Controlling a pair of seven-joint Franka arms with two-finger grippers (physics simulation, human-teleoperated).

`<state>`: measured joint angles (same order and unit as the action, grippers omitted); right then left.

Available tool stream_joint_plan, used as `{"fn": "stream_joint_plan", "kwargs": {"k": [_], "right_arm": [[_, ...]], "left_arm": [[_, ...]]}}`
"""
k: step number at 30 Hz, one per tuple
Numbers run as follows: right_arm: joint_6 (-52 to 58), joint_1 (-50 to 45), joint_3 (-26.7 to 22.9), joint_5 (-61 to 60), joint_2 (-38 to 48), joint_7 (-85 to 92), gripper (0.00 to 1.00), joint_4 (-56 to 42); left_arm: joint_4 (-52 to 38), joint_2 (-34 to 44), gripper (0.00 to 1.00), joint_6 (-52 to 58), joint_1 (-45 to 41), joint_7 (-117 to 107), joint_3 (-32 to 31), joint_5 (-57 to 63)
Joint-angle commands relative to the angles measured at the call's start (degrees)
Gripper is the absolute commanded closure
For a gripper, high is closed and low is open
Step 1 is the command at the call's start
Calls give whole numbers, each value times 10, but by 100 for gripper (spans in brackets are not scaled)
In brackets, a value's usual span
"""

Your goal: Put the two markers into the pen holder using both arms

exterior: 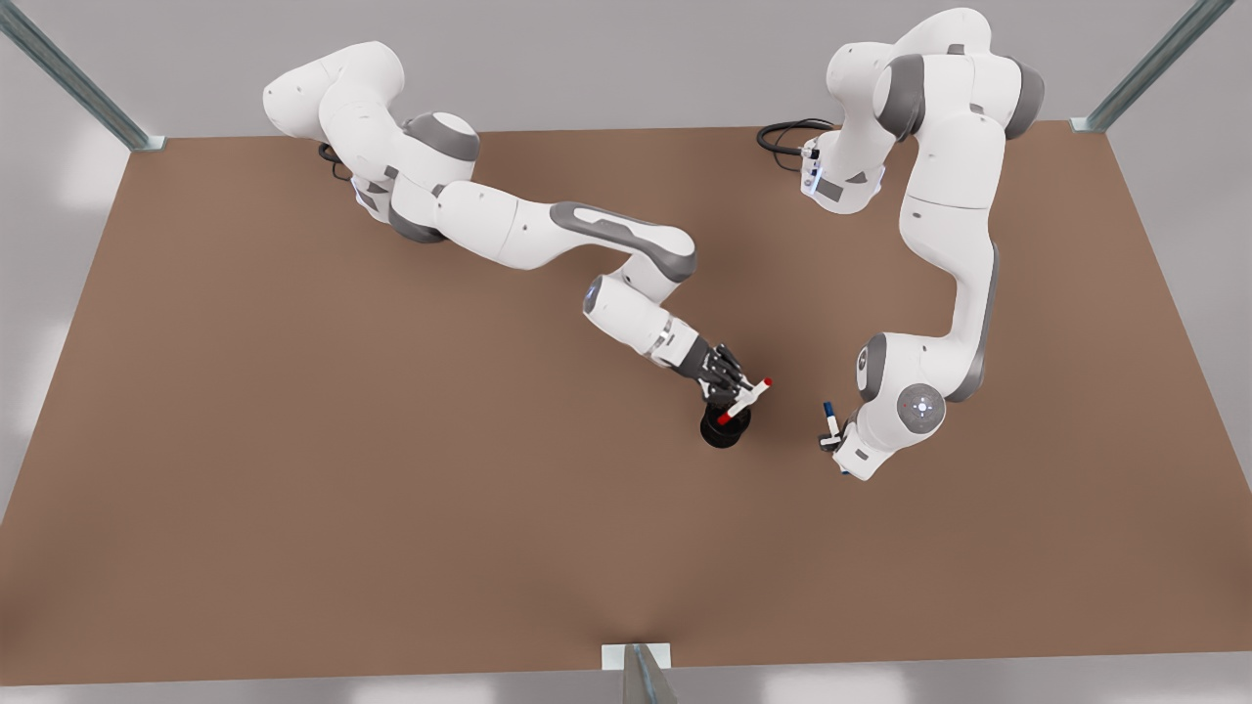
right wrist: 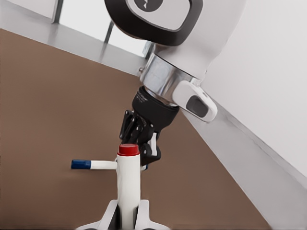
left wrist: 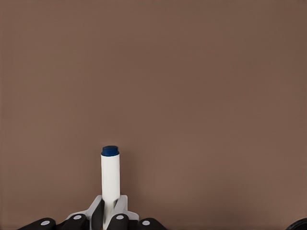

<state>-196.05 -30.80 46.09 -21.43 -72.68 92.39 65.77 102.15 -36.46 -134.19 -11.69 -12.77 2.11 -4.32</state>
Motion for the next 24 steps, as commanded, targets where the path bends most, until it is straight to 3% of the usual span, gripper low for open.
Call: {"fn": "stream_joint_plan", "kwargs": {"k": [1,4,5,6,11,12,13,14,15,16,17,18,19,20,22,23,24], "right_arm": [[-13,-1,-7,2,2,10,74,6],[-16,-4,-7,1,1,9,74,7],[-16,-4,-7,0,1,1,29,7],[-16,-3,-7,1,2,-3,0,7],[-18,30,-7,5,21,-13,0,36],[-17,73,1,7,47,-14,0,70],[-4,181,44,9,99,-15,0,137],[72,310,105,32,112,-14,0,162],[179,418,131,22,112,-25,0,161],[343,518,117,29,112,-120,0,162],[583,586,43,36,108,-225,0,130],[699,609,-12,74,128,-314,2,115],[923,620,-69,193,175,-573,4,69],[1110,619,-69,290,217,-817,0,18],[1292,594,-63,365,350,-1116,0,14],[1312,590,-63,369,408,-1125,0,13],[1321,578,-69,362,443,-1124,0,12]], "left_arm": [[0,1,75,1,-1,-1,0,-5],[1,1,75,1,-3,-1,0,-5],[0,2,75,1,-3,-1,0,-5],[0,2,75,2,-3,-2,0,-5],[0,3,75,6,-2,-4,0,-5],[1,9,75,7,-2,-4,0,-5],[1,14,75,7,-2,-12,0,-5],[0,21,75,7,-1,-40,0,-5],[0,28,75,8,-3,-71,0,-5],[-1,44,75,23,-3,-120,0,-5],[-5,58,75,29,-12,-192,1,-5],[-23,58,75,52,-15,-232,0,-4],[-82,58,75,124,-15,-283,-1,-2],[-124,58,75,168,-18,-342,-4,0],[-175,58,75,225,-39,-456,-5,33],[-185,58,75,227,-58,-503,-4,43],[-189,54,75,227,-125,-582,47,45]]}}
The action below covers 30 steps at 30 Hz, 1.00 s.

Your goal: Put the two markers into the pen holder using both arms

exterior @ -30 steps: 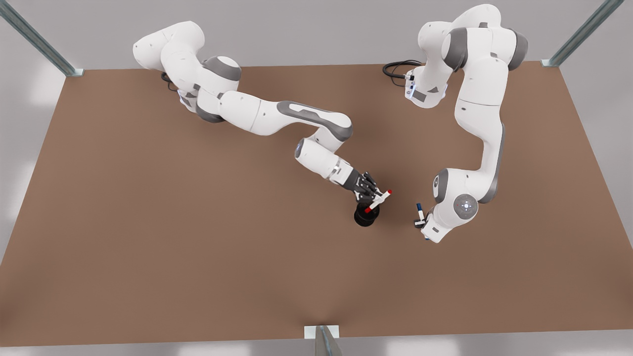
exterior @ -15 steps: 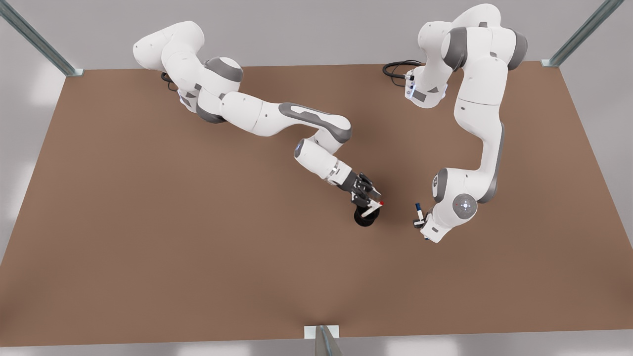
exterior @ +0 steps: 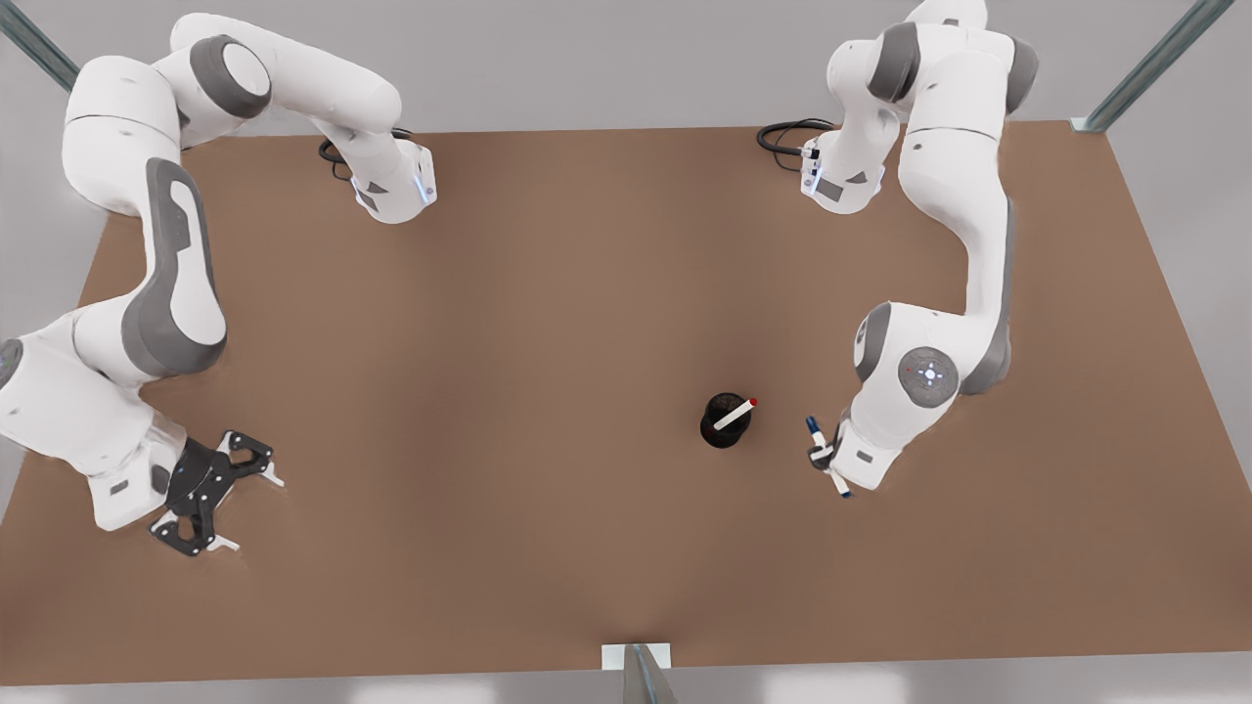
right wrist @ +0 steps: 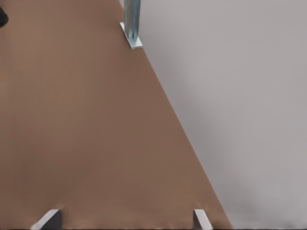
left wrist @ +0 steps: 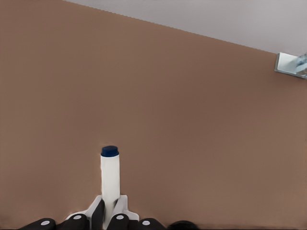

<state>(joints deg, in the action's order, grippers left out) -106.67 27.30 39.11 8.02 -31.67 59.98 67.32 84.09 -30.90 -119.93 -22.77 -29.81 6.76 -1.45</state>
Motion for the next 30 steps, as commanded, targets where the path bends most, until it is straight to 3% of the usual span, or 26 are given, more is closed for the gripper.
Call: {"fn": "stream_joint_plan", "kwargs": {"k": [1,3,4,9,11,15,24,30], "right_arm": [[428,-36,-28,60,73,-798,0,1],[377,-125,-176,-54,165,-793,0,58],[310,-135,-205,-79,190,-766,0,116],[301,-140,-209,-65,174,-751,0,108],[300,-144,-206,-34,173,-753,0,109],[300,-139,-212,-13,170,-757,0,106],[300,-132,-230,21,162,-752,0,97],[300,-132,-230,24,161,-752,0,97]], "left_arm": [[-20,0,75,85,-141,-480,131,-9],[-24,-18,75,84,-307,-591,287,-49],[-35,-30,75,82,-341,-624,310,-49],[-74,-82,75,40,-383,-716,319,-43],[-41,-104,75,57,-473,-722,445,-5],[-36,-162,75,110,-507,-728,501,85],[-9,-225,75,126,-583,-797,529,86],[-15,-244,75,49,-587,-895,527,83]]}}
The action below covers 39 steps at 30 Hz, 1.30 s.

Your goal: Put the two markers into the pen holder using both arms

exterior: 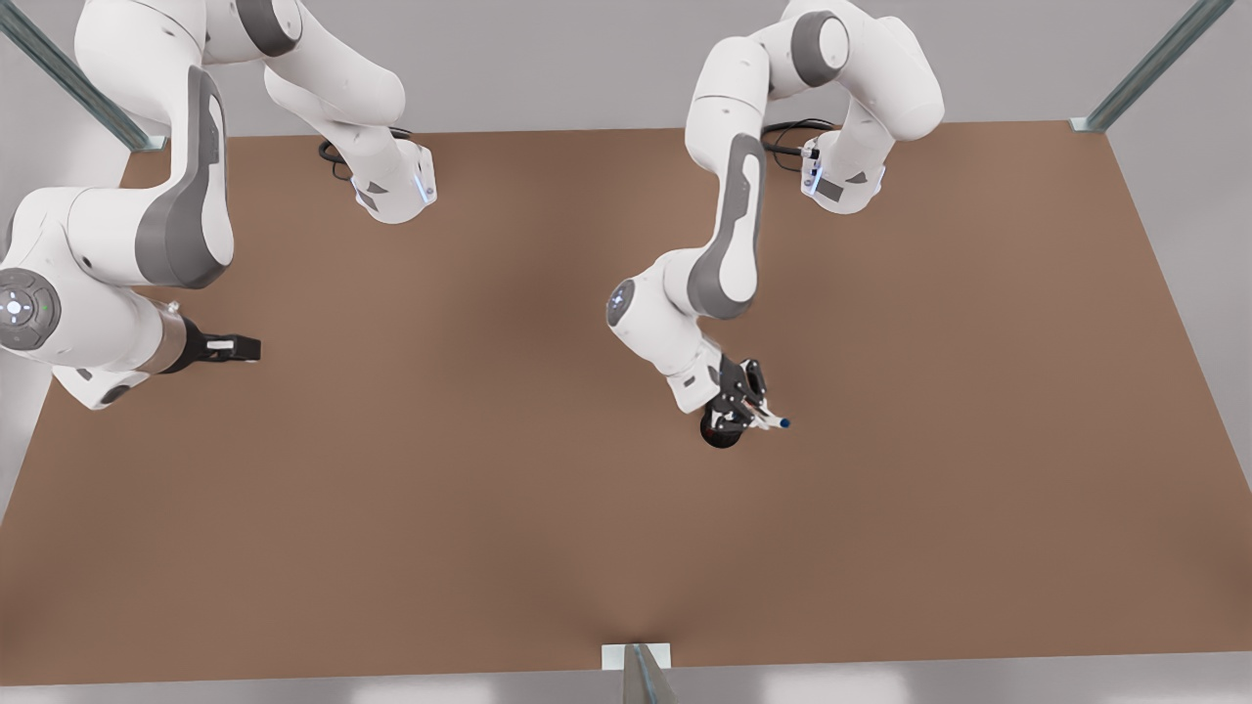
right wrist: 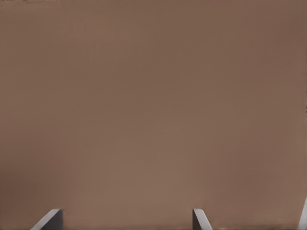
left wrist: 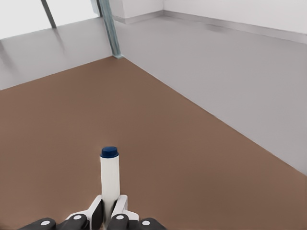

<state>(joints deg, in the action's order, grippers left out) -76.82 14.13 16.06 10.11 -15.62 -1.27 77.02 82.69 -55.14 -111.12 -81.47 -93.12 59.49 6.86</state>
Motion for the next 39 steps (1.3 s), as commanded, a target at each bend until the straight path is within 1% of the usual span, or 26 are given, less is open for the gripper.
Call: {"fn": "stream_joint_plan", "kwargs": {"k": [1,11,16,31,33,35,36,38,39], "right_arm": [[2,4,0,3,1,-139,0,0],[1,11,-7,7,-18,-130,0,-14],[2,12,-8,7,-20,-128,0,-13],[7,9,-7,18,-20,-125,0,-14],[5,9,-8,24,-27,-125,0,-15],[4,10,-8,24,-29,-124,0,-15],[4,10,-8,27,-29,-124,0,-15],[4,10,-11,31,-33,-124,0,-15],[4,10,-11,32,-33,-123,0,-15]], "left_arm": [[0,-8,75,-42,-2,-262,0,0],[6,-37,75,-39,-11,-274,0,1],[36,-37,75,-31,-30,-268,9,5],[78,-37,75,0,-73,-262,9,4],[79,-37,13,4,-76,-262,9,4],[79,-37,12,4,-77,-262,8,3],[79,-37,0,5,-77,-262,8,3],[77,-20,0,22,-76,-215,18,0],[77,31,0,58,-74,-137,27,-22]]}}
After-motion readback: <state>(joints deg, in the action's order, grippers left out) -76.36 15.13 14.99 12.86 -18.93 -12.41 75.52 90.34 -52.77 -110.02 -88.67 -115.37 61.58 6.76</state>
